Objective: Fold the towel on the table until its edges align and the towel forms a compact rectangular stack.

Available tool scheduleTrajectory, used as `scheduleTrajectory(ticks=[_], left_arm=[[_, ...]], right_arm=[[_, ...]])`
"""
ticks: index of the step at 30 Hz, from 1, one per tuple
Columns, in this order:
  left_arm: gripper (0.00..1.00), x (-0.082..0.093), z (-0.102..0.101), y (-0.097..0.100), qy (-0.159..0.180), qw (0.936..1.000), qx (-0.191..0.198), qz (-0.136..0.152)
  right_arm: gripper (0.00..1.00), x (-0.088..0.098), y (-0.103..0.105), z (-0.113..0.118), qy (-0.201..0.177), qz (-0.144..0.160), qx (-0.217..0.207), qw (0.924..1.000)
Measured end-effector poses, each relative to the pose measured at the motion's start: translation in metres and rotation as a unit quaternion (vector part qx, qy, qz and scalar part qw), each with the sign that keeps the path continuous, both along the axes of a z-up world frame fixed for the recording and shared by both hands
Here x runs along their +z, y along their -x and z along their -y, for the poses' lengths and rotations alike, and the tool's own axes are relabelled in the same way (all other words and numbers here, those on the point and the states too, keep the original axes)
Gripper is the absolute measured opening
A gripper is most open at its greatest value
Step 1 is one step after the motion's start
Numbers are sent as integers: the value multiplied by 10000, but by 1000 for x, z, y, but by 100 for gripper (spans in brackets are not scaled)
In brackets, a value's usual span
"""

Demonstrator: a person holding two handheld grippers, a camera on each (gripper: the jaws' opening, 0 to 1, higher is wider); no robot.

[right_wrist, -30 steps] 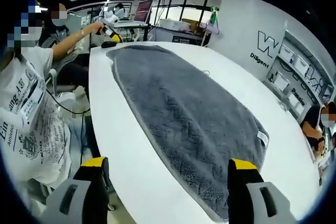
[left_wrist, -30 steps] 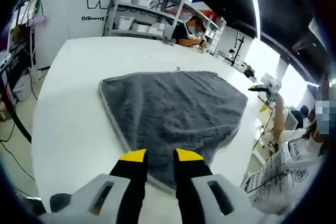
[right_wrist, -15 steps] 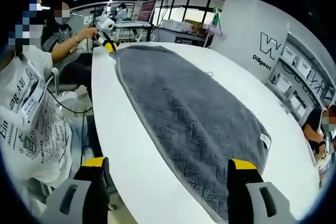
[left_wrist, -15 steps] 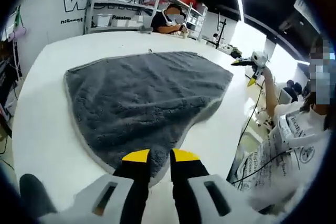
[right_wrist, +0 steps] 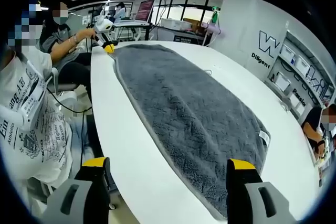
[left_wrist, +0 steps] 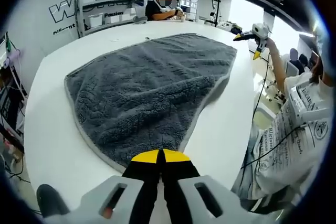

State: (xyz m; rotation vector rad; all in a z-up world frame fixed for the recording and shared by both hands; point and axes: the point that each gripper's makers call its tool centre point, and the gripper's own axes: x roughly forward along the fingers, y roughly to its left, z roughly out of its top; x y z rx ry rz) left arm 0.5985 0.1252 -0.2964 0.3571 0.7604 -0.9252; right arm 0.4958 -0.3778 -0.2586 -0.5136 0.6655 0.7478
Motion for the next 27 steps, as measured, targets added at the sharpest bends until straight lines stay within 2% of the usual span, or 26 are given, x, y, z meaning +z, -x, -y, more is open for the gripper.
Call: scheduleTrajectory(ticks=[17,24,27], left_arm=[[2,-1,-15,12,-56,9966,-492,-665],[2,0,-14,13,-139,9963,-572,-627],[2,8,-3,9,-138,9968,-692,-368]], right_arm=[[95,0,2,0,3,4,-18,10000],[95,2,2,1,8,10,-26,10000],[96,4,2,2,-10,43,-56,10000]])
